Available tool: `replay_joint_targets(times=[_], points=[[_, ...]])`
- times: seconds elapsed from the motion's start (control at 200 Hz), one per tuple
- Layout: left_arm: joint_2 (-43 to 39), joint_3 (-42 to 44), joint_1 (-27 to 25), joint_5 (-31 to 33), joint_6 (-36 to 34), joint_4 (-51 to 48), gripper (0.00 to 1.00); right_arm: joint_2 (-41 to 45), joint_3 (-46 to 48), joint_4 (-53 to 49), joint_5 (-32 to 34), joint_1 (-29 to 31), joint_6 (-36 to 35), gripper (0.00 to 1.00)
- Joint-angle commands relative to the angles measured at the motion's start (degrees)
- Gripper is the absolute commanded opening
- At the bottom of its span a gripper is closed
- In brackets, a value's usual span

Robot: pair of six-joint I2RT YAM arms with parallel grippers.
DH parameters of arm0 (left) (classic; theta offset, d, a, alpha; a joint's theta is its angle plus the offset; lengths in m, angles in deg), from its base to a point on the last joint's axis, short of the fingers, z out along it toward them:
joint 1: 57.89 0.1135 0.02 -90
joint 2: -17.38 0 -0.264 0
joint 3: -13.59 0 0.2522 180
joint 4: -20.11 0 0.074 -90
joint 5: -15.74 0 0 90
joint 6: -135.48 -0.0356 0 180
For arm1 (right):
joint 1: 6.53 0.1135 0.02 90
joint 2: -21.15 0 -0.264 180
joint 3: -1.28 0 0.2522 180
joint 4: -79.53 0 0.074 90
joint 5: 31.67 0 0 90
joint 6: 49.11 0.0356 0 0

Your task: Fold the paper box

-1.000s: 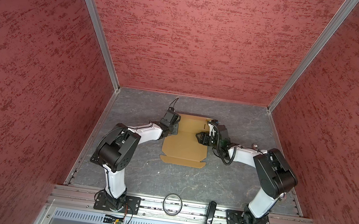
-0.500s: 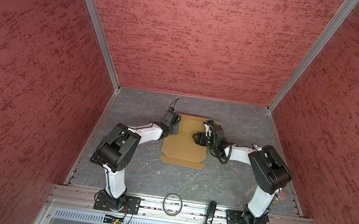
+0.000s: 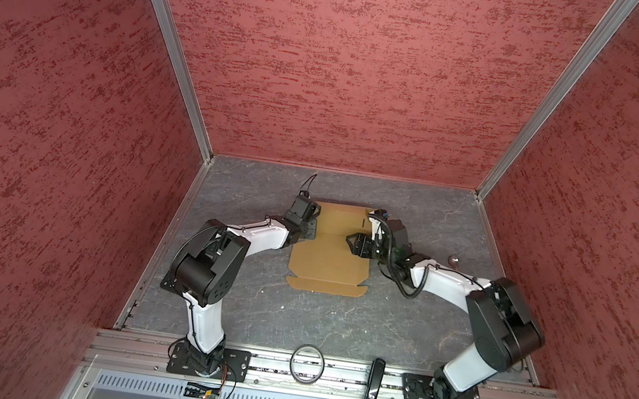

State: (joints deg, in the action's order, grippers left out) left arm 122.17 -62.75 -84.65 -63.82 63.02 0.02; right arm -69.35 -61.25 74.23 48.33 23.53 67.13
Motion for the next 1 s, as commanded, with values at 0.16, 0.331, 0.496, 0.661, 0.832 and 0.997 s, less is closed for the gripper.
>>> replay_joint_targets(times=[0.16, 0.331, 0.496, 0.661, 0.832, 0.997], points=[[-0.36, 0.27, 1.84, -5.04, 0.03, 1.03, 0.1, 15.77, -0.03, -14.7, 8.36, -3.26, -3.83, 0.76], [-0.72, 0.27, 2.49, -6.1, -0.68, 0.31, 0.1, 17.45, -2.59, -17.31, 10.0, -11.05, -4.2, 0.76], [-0.73, 0.18, 3.29, -8.43, -0.67, 0.0, 0.1, 12.34, -5.64, -17.36, 8.24, -19.03, -4.68, 0.75], [-0.86, 0.49, 4.02, -9.92, -1.04, 0.39, 0.1, 5.34, -7.74, -15.43, 4.75, -23.95, -6.29, 0.74], [-1.08, 0.78, 4.17, -11.24, -1.17, 1.22, 0.1, -1.86, -10.77, -13.8, -1.64, -24.63, -9.89, 0.71], [-0.99, 0.63, 4.18, -11.84, -1.02, 1.64, 0.1, -5.98, -13.03, -12.3, -6.9, -24.28, -12.7, 0.69]])
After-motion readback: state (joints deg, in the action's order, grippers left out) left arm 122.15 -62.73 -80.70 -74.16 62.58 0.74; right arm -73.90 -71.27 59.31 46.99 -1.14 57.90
